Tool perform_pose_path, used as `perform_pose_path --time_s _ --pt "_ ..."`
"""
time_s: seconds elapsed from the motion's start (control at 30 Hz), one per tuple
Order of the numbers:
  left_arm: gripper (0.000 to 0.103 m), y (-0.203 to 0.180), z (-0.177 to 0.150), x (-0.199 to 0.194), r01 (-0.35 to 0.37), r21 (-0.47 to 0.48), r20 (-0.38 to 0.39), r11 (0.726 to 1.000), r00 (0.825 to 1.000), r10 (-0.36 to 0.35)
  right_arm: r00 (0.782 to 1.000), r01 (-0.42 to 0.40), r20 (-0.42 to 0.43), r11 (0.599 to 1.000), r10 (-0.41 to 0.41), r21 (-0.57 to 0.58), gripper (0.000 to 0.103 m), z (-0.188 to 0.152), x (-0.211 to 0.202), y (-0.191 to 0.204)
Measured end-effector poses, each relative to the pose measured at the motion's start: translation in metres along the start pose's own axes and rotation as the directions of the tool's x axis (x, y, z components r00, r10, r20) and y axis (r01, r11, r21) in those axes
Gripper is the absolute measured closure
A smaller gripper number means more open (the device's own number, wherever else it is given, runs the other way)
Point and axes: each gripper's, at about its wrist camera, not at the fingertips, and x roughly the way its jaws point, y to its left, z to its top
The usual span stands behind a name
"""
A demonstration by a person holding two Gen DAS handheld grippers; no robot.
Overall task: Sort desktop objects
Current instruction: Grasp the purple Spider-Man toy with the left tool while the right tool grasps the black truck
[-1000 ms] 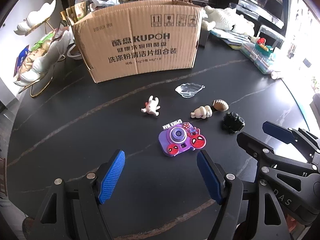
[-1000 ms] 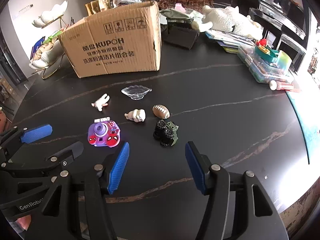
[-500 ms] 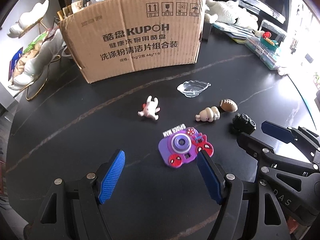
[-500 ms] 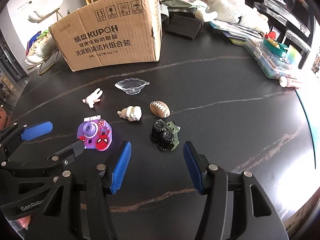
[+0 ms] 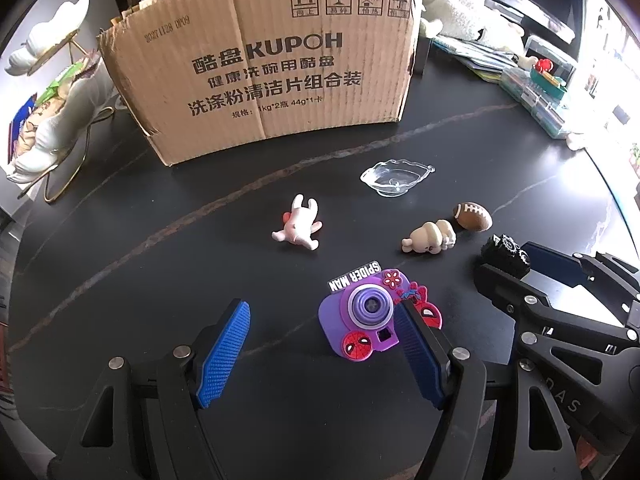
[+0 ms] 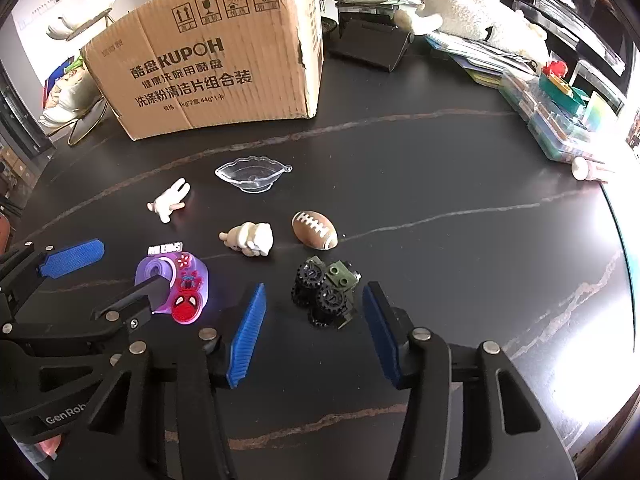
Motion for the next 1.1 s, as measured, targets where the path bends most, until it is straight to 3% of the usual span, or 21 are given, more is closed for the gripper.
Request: perform_pose_path --time_s 0.17,0.33,0.7,1.1 --pt "0.032 -0.002 0.001 0.001 0.017 0.002 -0.011 1.000 1.000 -0.017 1.000 -0.011 -0.004 1.000 0.011 -0.006 0.064 0.000 0.003 0.001" --pt "0.032 -0.007 0.001 -0.002 0.030 0.008 -0.004 1.000 1.000 -0.030 1.000 -0.020 -0.005 1.000 0.020 -0.009 0.084 -0.001 0.005 0.002" --pt "0.032 -0.016 0.003 -0.008 0.093 -0.014 -0.019 0.996 0.995 -0.093 0.999 -0.009 0.045 1.000 0.008 0.029 0.084 -0.003 -0.018 -0.007" --pt "0.032 -0.026 0.003 0.011 0.069 -0.026 -0.049 0.997 0.996 -0.070 0.999 0.017 0.031 0.999 -0.019 0.049 0.084 -0.009 -0.012 -0.017"
